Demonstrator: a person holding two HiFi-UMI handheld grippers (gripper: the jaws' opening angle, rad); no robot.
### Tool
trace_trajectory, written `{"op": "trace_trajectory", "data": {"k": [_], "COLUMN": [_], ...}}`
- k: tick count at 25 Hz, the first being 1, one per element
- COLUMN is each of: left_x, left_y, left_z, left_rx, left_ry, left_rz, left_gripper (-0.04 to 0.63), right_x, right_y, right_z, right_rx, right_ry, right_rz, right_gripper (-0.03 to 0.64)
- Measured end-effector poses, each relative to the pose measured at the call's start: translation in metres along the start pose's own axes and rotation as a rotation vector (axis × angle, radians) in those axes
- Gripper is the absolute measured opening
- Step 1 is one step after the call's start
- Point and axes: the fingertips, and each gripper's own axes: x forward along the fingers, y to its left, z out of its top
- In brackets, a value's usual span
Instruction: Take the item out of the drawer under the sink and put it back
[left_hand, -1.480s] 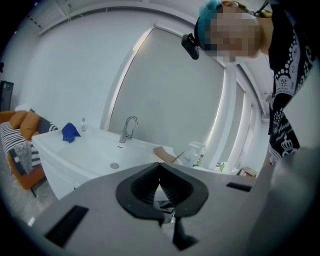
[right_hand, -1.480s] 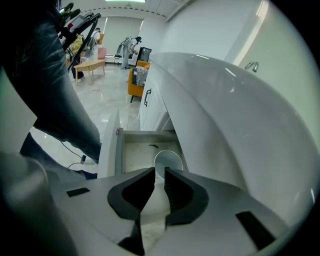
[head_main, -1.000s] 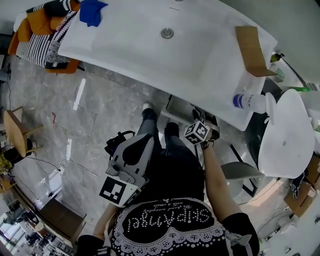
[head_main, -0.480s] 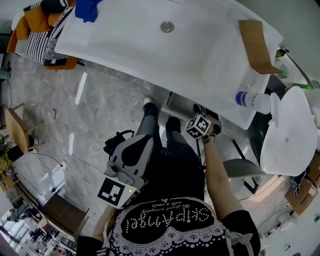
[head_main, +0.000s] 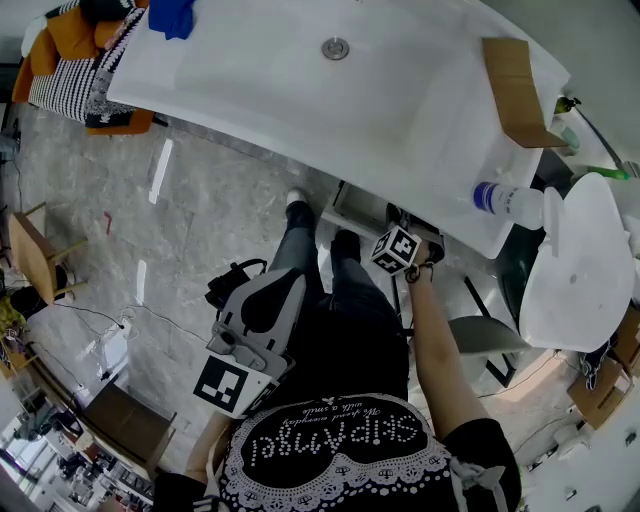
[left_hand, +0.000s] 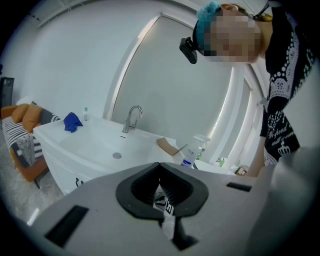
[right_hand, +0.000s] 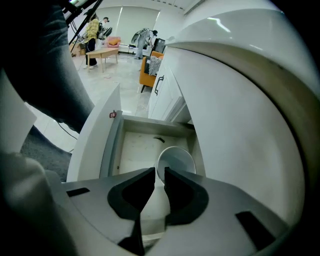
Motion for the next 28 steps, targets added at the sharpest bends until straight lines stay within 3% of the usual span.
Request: {"op": "trace_trajectory", "data": {"k": [8,28], "left_x": [-0.001,-0.007], "left_y": [0.002,0.008], "left_z": [-0.001,-0.007], "left_rx": [-0.008,-0.030], "left_ry": [0.002,0.025], "left_rz": [0.005,0.015], "left_gripper": [0.005,0.005], "right_x": [0.009,0.025], "right_y": [0.004,0.007], "right_z": [-0.001,-0.005], "right_rx": [-0.054,-0.065], "right_ry": [0.026,0.053], "right_rz": [0.033,0.061], "right_gripper": [0.066,0.060]}}
